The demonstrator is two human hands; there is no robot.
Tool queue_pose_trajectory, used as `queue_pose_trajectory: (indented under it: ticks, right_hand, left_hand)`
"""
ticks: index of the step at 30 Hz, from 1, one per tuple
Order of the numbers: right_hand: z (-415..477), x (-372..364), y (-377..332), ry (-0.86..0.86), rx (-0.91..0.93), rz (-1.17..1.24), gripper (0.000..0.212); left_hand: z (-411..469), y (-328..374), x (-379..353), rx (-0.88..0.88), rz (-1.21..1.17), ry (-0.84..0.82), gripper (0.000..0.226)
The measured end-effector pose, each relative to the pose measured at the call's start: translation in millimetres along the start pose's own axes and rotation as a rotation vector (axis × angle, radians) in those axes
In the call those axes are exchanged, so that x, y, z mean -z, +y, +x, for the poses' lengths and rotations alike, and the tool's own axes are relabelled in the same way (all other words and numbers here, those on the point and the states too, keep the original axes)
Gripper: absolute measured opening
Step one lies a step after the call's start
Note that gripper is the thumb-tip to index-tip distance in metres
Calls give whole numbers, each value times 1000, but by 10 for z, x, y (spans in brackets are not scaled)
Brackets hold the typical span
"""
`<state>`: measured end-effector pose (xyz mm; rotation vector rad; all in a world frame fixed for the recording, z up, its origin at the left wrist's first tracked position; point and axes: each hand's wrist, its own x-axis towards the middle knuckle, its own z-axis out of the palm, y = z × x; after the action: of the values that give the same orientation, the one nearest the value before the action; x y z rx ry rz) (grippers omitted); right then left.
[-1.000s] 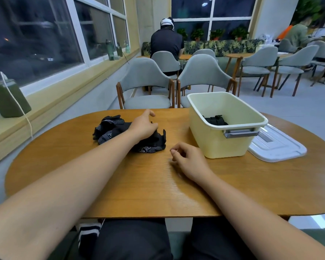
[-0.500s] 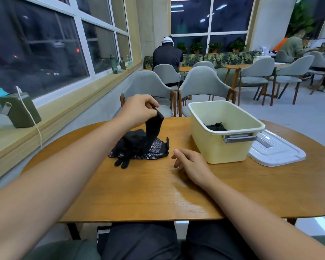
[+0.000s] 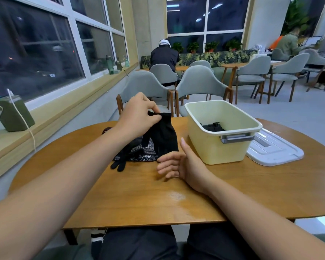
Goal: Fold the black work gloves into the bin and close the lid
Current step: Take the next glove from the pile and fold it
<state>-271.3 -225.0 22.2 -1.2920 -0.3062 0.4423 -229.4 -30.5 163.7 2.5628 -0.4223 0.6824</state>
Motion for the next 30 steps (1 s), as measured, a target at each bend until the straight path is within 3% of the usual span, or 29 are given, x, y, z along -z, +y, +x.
queue_pose_trajectory:
  ticks: [7, 13, 25, 30]
  right_hand:
    - [75, 98, -78, -43, -116, 358, 109]
    - [74, 154, -99, -44, -125, 471, 100]
    - [63, 131, -32, 12, -129, 400, 91]
    - [106, 99, 17, 273, -45, 178, 69]
  left_hand:
    - [-490, 232, 64, -45, -194, -208, 7]
    - [-1029, 166, -184, -34, -316, -364, 8]
    - [-1603, -33, -650, -29, -383, -460, 10]
    - [-1743, -26, -707, -42, -401, -496, 18]
